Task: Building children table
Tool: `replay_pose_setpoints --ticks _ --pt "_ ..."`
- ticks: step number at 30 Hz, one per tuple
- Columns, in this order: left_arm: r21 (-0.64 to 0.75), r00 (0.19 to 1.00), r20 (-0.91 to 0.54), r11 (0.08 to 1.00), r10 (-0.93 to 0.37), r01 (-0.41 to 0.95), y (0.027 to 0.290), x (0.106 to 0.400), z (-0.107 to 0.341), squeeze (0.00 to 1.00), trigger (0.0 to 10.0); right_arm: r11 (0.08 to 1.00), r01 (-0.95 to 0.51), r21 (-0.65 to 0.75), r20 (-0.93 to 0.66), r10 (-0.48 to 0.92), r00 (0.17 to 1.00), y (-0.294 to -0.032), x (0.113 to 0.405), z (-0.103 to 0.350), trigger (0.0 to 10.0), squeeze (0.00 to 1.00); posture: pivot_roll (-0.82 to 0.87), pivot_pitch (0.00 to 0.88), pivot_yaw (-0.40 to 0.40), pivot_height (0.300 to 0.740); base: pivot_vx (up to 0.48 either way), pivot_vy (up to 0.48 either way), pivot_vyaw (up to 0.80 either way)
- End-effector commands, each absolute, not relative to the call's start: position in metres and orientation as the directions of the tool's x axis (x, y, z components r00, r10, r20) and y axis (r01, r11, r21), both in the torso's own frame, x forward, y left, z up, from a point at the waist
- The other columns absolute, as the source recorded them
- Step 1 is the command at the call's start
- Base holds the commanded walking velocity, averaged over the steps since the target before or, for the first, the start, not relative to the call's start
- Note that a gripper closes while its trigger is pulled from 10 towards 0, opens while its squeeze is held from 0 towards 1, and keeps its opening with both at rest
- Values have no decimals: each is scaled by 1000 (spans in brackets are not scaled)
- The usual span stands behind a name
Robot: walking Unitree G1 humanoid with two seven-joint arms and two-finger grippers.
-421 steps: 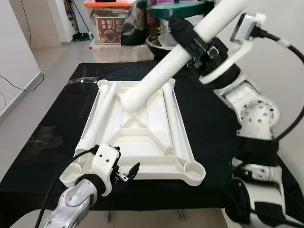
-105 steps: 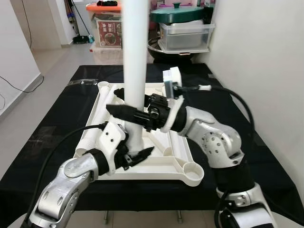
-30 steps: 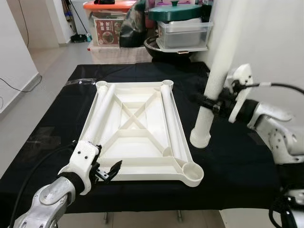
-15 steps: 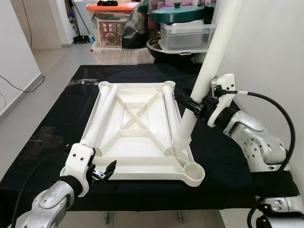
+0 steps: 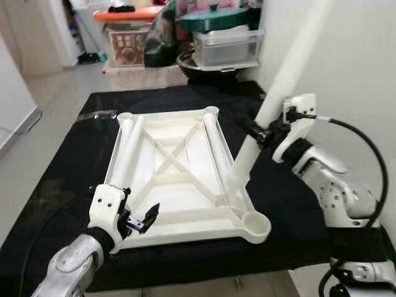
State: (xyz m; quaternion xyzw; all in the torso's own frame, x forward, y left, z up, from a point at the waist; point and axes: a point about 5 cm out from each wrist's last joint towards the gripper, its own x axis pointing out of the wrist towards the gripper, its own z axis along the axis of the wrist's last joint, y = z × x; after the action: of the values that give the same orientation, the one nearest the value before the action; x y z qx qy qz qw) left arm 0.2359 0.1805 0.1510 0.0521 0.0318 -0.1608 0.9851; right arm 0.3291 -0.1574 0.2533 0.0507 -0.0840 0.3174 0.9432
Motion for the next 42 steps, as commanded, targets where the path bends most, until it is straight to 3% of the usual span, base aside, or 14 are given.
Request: replay_pose_setpoints --ticks 1,9,21,27,42 --pt "103 950 -86 946 -301 309 182 236 150 0 10000 793 -608 19 196 594 780 -158 326 256 0 0 42 0 -19 740 0 0 0" --pt "110 949 -94 945 -299 309 179 236 147 0 10000 765 -643 -28 141 640 755 -162 318 250 0 0 37 0 -16 740 0 0 0" --pt "122 952 -105 947 -286 298 178 241 141 0 10000 705 -695 -142 15 704 710 -188 305 243 0 0 19 0 -5 740 0 0 0" --pt "128 953 -111 947 -282 295 179 243 139 0 10000 648 -752 -125 -24 755 655 -178 291 231 0 0 12 0 0 740 0 0 0" --pt "131 958 -104 951 -269 281 180 247 138 0 10000 685 -724 -83 -5 726 687 -154 288 214 0 0 14 0 -7 740 0 0 0"
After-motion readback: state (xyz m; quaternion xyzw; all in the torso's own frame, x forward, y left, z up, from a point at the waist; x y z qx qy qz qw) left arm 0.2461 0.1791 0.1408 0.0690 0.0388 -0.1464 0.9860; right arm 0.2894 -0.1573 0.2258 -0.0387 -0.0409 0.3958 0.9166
